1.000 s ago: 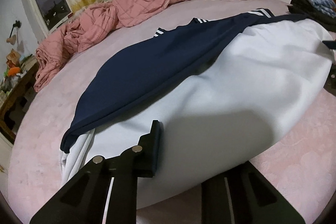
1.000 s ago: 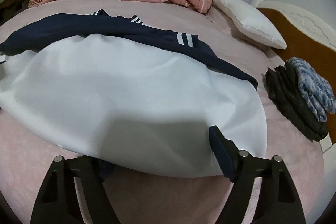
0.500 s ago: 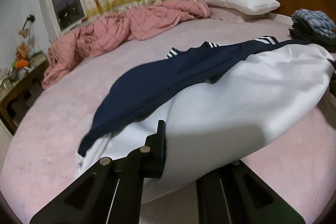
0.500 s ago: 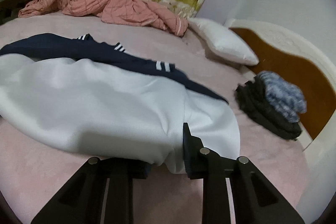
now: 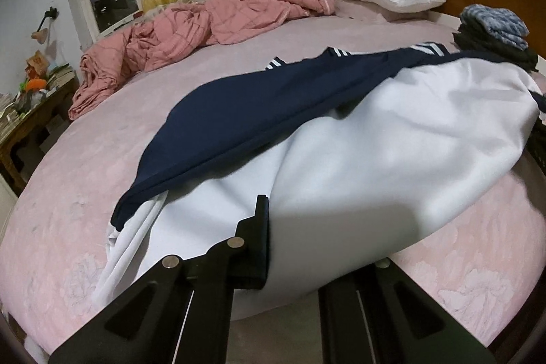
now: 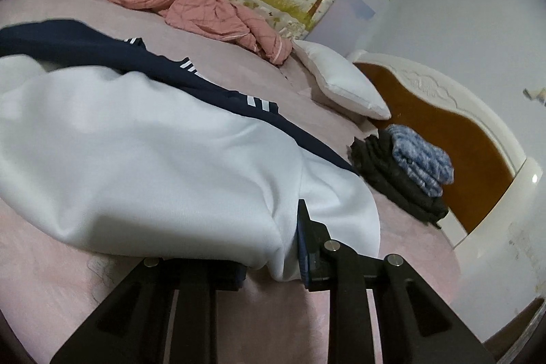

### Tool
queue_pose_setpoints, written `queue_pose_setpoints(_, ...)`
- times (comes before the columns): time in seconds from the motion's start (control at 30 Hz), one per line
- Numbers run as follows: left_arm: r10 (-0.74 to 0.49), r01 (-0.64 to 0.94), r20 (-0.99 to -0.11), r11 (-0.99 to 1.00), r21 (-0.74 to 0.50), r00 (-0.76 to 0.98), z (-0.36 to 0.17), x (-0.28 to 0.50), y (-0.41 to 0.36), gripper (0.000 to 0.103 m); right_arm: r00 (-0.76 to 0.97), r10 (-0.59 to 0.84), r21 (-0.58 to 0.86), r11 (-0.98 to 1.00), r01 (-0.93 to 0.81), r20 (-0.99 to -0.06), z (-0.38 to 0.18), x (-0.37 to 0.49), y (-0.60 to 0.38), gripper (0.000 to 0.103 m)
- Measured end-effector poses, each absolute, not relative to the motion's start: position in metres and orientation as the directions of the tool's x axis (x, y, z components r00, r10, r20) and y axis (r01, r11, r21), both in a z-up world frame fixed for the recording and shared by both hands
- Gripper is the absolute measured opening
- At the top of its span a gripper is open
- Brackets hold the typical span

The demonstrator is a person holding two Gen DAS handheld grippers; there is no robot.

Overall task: Fold large clothes
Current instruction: 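Grasp the white jacket edge with both grippers and lift it toward the collar, then fold the held jacket edge over the sleeves with both grippers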

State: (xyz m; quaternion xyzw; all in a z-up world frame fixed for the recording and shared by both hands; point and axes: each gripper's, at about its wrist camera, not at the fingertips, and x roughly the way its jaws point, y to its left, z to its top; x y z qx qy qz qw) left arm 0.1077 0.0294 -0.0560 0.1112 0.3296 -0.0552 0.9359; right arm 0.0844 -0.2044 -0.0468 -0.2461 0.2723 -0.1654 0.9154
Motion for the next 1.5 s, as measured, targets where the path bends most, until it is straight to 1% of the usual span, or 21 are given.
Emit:
queue_pose_setpoints(0.07,-0.035,0.165,-0.622,0.974,0.153,0.782,-0.055,0.107,0.032,0.007,0.800,-0.422,-0.513,0.841,0.171,-0.425,-0.043,0.082,-0.207,0.025)
queue_pose_setpoints(0.13,-0.036,0.162,-0.619,0.976,0.148,0.785,-0.055,0.106,0.035,0.007,0.807,-0.418,-0.516,0.840,0.168,-0.418,-0.043,0.079,-0.207,0.025)
queue_pose_setpoints(0.27,-0.019,0.171,-0.614,0.967,0.191,0.789,-0.060,0.104,0.030,0.007,0.809,-0.422,-0.523,0.835,0.170,-0.410,-0.048,0.077,-0.205,0.025)
queue_pose_setpoints(0.33,-0.022,0.168,-0.610,0.969,0.182,0.792,-0.058,0.103,0.032,0.007,0.810,-0.408,-0.501,0.849,0.168,-0.421,-0.047,0.075,-0.206,0.025)
queue_pose_setpoints(0.5,-0.065,0.147,-0.587,0.985,0.093,0.807,-0.036,0.090,0.048,0.007,0.834,-0.298,-0.332,0.932,0.149,-0.464,-0.023,0.054,-0.221,0.025)
queue_pose_setpoints(0.57,-0.079,0.147,-0.584,0.987,0.070,0.808,-0.031,0.080,0.051,0.007,0.840,-0.280,-0.325,0.937,0.132,-0.465,-0.021,0.042,-0.221,0.025)
queue_pose_setpoints(0.63,-0.095,0.156,-0.596,0.986,0.052,0.797,-0.028,0.072,0.052,0.007,0.838,-0.270,-0.321,0.939,0.120,-0.475,-0.021,0.033,-0.223,0.025)
queue_pose_setpoints(0.7,-0.129,0.177,-0.638,0.984,0.012,0.759,-0.024,0.070,0.054,0.007,0.831,-0.254,-0.304,0.947,0.108,-0.496,-0.018,0.029,-0.227,0.025)
queue_pose_setpoints(0.77,-0.184,0.200,-0.637,0.979,-0.049,0.748,-0.011,0.068,0.061,0.008,0.819,-0.208,-0.242,0.966,0.088,-0.534,-0.009,0.030,-0.236,0.025)
queue_pose_setpoints(0.83,-0.211,0.209,-0.639,0.975,-0.079,0.740,0.000,0.073,0.063,0.008,0.813,-0.149,-0.166,0.984,0.065,-0.563,0.003,0.037,-0.248,0.025)
queue_pose_setpoints(0.93,-0.246,0.227,-0.625,0.968,-0.111,0.741,0.021,0.095,0.068,0.008,0.825,-0.093,-0.140,0.990,0.018,-0.557,0.025,0.057,-0.254,0.025)
queue_pose_setpoints(0.97,-0.251,0.233,-0.636,0.966,-0.113,0.729,0.027,0.107,0.068,0.008,0.827,-0.081,-0.142,0.990,0.001,-0.556,0.033,0.067,-0.253,0.025)
queue_pose_setpoints(1.1,-0.330,0.301,-0.697,0.939,-0.169,0.637,0.040,0.169,0.072,0.008,0.796,-0.044,-0.139,0.989,-0.050,-0.603,0.053,0.126,-0.253,0.025)
queue_pose_setpoints(1.17,-0.343,0.319,-0.735,0.930,-0.181,0.585,0.043,0.203,0.075,0.010,0.780,-0.021,-0.116,0.991,-0.065,-0.626,0.057,0.157,-0.255,0.025)
queue_pose_setpoints(1.3,-0.356,0.311,-0.806,0.923,-0.225,0.473,0.041,0.268,0.080,0.014,0.738,-0.040,-0.128,0.990,-0.062,-0.673,0.053,0.221,-0.254,0.026)
queue_pose_setpoints(1.37,-0.318,0.311,-0.842,0.931,-0.191,0.436,0.035,0.296,0.077,0.017,0.723,-0.063,-0.145,0.988,-0.052,-0.687,0.046,0.247,-0.251,0.026)
queue_pose_setpoints(1.43,-0.233,0.338,-0.881,0.937,-0.090,0.411,0.027,0.322,0.068,0.020,0.710,-0.085,-0.168,0.985,-0.048,-0.699,0.038,0.267,-0.247,0.026)
queue_pose_setpoints(1.5,-0.152,0.351,-0.893,0.936,0.008,0.424,0.020,0.332,0.057,0.022,0.700,-0.101,-0.184,0.982,-0.044,-0.707,0.029,0.284,-0.246,0.026)
